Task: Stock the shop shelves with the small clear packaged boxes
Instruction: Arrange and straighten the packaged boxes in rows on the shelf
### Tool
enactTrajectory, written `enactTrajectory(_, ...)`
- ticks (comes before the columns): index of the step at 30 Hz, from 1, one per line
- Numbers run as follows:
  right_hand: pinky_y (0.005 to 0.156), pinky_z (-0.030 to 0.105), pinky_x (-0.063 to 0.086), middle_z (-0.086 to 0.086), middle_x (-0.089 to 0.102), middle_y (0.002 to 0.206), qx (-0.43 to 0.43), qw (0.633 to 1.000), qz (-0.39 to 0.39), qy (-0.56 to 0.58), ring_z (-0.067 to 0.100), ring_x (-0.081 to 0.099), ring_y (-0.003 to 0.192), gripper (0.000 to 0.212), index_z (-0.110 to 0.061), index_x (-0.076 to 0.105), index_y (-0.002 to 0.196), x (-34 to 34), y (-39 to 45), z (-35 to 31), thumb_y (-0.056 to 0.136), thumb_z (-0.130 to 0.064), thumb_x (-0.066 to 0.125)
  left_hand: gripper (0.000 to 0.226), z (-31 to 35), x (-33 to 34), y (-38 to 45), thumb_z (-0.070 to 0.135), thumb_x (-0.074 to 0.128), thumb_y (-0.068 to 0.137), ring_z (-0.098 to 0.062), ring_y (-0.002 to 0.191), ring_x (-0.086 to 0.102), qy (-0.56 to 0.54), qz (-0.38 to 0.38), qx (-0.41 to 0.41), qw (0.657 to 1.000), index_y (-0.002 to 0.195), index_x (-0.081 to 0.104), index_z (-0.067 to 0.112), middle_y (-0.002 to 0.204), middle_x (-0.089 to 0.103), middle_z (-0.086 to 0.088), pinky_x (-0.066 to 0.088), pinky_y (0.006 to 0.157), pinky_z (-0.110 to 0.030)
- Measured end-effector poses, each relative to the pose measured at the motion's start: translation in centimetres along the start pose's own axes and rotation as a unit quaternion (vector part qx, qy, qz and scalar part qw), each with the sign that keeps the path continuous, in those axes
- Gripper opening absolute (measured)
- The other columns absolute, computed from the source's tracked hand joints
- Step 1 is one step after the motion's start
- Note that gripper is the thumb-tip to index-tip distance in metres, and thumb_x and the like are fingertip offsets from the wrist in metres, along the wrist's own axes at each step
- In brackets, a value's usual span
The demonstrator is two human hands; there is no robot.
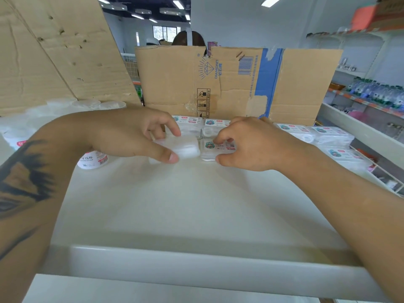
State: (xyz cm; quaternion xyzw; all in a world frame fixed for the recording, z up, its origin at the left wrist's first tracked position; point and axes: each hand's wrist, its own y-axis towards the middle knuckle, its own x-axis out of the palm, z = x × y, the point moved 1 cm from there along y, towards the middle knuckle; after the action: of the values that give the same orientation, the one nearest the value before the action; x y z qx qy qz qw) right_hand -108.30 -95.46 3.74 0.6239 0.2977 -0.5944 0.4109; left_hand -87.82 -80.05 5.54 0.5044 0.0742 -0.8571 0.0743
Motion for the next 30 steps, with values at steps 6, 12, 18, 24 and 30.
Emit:
enactTrajectory(6, 0.103, 0.044, 0.038, 0.001, 0.055, 0.124, 0.005, 0.999, -0.009, -0.049, 0.026, 0.053, 0.118, 0.046, -0.028, 0.063, 0.123, 0.4, 0.1, -0.5, 0.090, -0.061, 0.060, 0.045, 1.3, 0.0, 0.1, 0.061, 0.071, 0.072, -0.010, 0.075, 0.074, -0.092, 0.088, 0.007, 0.992, 0.106, 0.069, 0.031, 0.094, 0.077, 0.002, 0.052, 0.062, -0.019)
enactTrajectory(12, 0.088, 0.023, 0.044, -0.012, 0.063, 0.117, -0.046, 0.957, 0.143, 0.247, 0.006, 0.060, 0.103, 0.051, -0.037, 0.059, 0.129, -0.6, 0.1, -0.1, 0.083, -0.046, 0.078, 0.049, 1.9, 0.1, 0.2, 0.056, 0.057, 0.092, -0.040, 0.079, 0.075, -0.217, 0.118, -0.018, 0.969, 0.109, 0.075, 0.014, 0.094, 0.078, -0.013, 0.061, 0.081, -0.048)
enactTrajectory(18, 0.064, 0.027, 0.055, 0.005, 0.073, 0.102, -0.093, 0.857, 0.141, 0.487, 0.019, 0.069, 0.085, 0.040, -0.019, 0.057, 0.117, -0.5, -0.1, -1.0, 0.085, -0.012, 0.082, 0.063, 2.6, 1.1, 0.5, 0.055, 0.037, 0.103, -0.040, 0.072, 0.072, -0.336, 0.016, -0.054, 0.940, 0.116, 0.069, 0.003, 0.093, 0.074, -0.029, 0.061, 0.077, -0.046)
enactTrajectory(24, 0.069, 0.042, 0.060, 0.016, 0.074, 0.094, -0.042, 0.793, 0.139, 0.592, 0.024, 0.067, 0.076, 0.033, -0.015, 0.059, 0.110, -0.9, -0.1, -0.6, 0.086, -0.008, 0.080, 0.064, 2.7, 1.2, 0.7, 0.066, 0.048, 0.085, -0.040, 0.079, 0.075, -0.347, 0.064, -0.005, 0.936, 0.114, 0.072, 0.015, 0.097, 0.078, -0.018, 0.062, 0.073, -0.042)
enactTrajectory(30, 0.074, 0.044, 0.061, 0.017, 0.075, 0.100, 0.029, 0.747, 0.155, 0.646, 0.027, 0.072, 0.083, 0.033, -0.014, 0.056, 0.108, -0.9, -0.1, -1.3, 0.087, -0.022, 0.081, 0.046, 2.5, 0.7, 0.4, 0.042, 0.067, 0.083, -0.035, 0.084, 0.073, -0.405, 0.120, 0.051, 0.905, 0.113, 0.072, 0.007, 0.107, 0.074, -0.023, 0.062, 0.071, -0.039)
